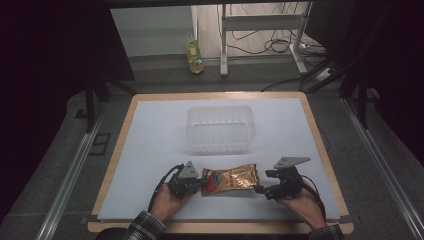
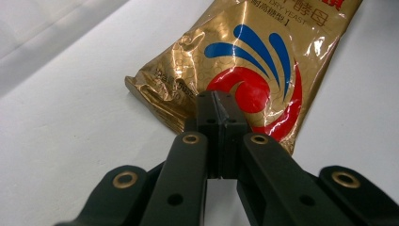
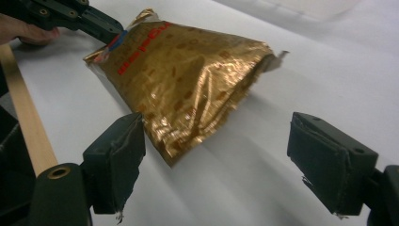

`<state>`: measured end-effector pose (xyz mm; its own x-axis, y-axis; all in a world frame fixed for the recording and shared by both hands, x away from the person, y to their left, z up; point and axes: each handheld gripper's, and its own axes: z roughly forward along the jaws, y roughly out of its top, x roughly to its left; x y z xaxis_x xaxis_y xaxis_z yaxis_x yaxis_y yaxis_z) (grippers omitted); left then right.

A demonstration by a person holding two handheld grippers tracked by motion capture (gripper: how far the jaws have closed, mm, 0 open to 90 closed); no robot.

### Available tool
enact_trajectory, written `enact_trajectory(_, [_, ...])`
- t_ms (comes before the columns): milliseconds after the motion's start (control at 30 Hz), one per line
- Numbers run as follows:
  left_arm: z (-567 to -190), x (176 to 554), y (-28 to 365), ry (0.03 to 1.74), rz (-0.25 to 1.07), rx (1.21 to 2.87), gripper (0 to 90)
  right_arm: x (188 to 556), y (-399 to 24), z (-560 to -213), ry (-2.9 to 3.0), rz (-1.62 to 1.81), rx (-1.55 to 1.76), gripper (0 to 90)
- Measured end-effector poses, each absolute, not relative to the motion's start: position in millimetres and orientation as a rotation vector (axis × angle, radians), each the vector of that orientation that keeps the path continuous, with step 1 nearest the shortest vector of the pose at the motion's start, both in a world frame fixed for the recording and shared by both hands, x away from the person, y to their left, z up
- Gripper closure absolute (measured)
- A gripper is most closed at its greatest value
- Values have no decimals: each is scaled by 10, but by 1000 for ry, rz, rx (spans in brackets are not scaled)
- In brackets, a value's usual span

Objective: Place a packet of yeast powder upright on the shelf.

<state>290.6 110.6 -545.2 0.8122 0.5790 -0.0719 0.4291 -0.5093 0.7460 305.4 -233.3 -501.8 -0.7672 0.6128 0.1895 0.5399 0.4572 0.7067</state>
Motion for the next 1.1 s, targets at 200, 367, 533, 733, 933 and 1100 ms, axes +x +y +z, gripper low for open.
enact_trajectory(200, [-5453,2904,1105,737,238,2186,898,3127,-2249,-5058,2640,1222,1063,200])
enact_trajectory(367, [-5454,2905,1107,734,238,2186,898,3205,-2185,-5103,2678,1239,1082,202])
enact_trajectory(533, [-5455,2905,1108,732,238,2185,898,3271,-2117,-5143,2721,1266,1102,214])
enact_trajectory(733, [-5457,2904,1108,730,239,2183,898,3323,-2013,-5147,2765,1291,1105,256])
enact_trajectory(933, [-5458,2903,1103,725,244,2184,897,3340,-1988,-5047,2765,1357,1127,387])
enact_trajectory(1100, [-5457,2899,1101,722,251,2186,897,3355,-1992,-4975,2747,1422,1135,507])
